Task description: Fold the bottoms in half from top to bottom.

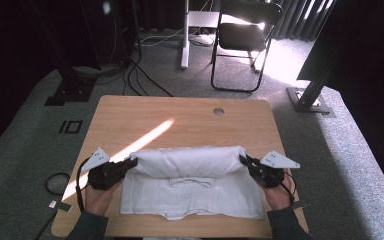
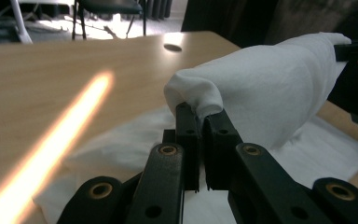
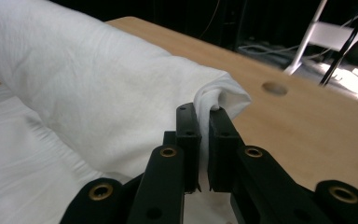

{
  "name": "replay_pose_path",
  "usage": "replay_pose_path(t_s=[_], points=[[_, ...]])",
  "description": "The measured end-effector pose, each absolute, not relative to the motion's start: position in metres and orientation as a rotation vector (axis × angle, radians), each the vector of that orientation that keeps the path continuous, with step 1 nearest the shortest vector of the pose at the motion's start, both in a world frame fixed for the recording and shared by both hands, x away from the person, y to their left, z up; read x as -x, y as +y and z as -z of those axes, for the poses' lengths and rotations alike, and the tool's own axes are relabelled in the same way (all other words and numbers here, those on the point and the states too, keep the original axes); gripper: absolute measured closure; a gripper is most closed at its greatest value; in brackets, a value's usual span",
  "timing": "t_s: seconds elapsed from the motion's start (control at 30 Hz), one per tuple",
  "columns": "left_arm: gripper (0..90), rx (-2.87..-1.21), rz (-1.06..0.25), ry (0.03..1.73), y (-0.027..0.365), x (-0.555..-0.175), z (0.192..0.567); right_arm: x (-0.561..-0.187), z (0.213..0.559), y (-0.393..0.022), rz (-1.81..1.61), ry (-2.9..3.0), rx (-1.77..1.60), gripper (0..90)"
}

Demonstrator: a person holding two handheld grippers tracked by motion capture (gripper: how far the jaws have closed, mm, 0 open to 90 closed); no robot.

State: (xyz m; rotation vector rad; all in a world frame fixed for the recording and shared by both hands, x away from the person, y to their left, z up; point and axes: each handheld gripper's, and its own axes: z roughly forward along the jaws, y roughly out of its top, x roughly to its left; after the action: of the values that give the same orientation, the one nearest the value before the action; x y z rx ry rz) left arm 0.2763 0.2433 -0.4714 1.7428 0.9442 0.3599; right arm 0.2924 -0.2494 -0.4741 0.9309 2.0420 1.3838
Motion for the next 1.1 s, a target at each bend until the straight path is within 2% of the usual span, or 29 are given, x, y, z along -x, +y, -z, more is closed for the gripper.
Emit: replay_pose_path(t_s=[0.1, 0.17, 0.2, 0.3, 0.37, 0.53, 0.67, 0.73, 0.87, 1.1], points=[[84.2, -1.754, -0.288, 0.967, 0.243, -0.266, 0.489, -0.274, 0.493, -0.254, -1.401, 2.052, -0.972, 84.6], [74.1, -1.766, -0.27, 0.983, 0.243, -0.261, 0.496, -0.264, 0.502, -0.256, -1.386, 2.08, -0.987, 82.7], [67.0, -1.784, -0.304, 0.983, 0.243, -0.259, 0.496, -0.261, 0.505, -0.258, -1.383, 2.097, -0.982, 78.4], [59.3, -1.773, -0.371, 0.955, 0.244, -0.256, 0.48, -0.257, 0.496, -0.263, -1.415, 2.088, -0.965, 51.6], [57.8, -1.769, -0.414, 0.945, 0.241, -0.26, 0.466, -0.257, 0.479, -0.263, -1.436, 2.039, -0.95, 44.0], [56.8, -1.801, -0.465, 0.972, 0.212, -0.284, 0.443, -0.28, 0.451, -0.235, -1.447, 2.02, -0.98, 42.2], [56.7, -1.842, -0.434, 0.98, 0.177, -0.304, 0.451, -0.301, 0.449, -0.207, -1.417, 2.04, -1.053, 42.3], [56.7, -1.868, -0.389, 1.003, 0.164, -0.311, 0.463, -0.317, 0.457, -0.178, -1.373, 2.085, -1.078, 43.0], [56.7, -1.945, -0.335, 1.045, 0.143, -0.313, 0.496, -0.327, 0.482, -0.149, -1.302, 2.164, -1.116, 43.4], [56.1, -1.936, -0.311, 1.073, 0.146, -0.301, 0.531, -0.316, 0.516, -0.132, -1.166, 2.206, -1.077, 41.8]])
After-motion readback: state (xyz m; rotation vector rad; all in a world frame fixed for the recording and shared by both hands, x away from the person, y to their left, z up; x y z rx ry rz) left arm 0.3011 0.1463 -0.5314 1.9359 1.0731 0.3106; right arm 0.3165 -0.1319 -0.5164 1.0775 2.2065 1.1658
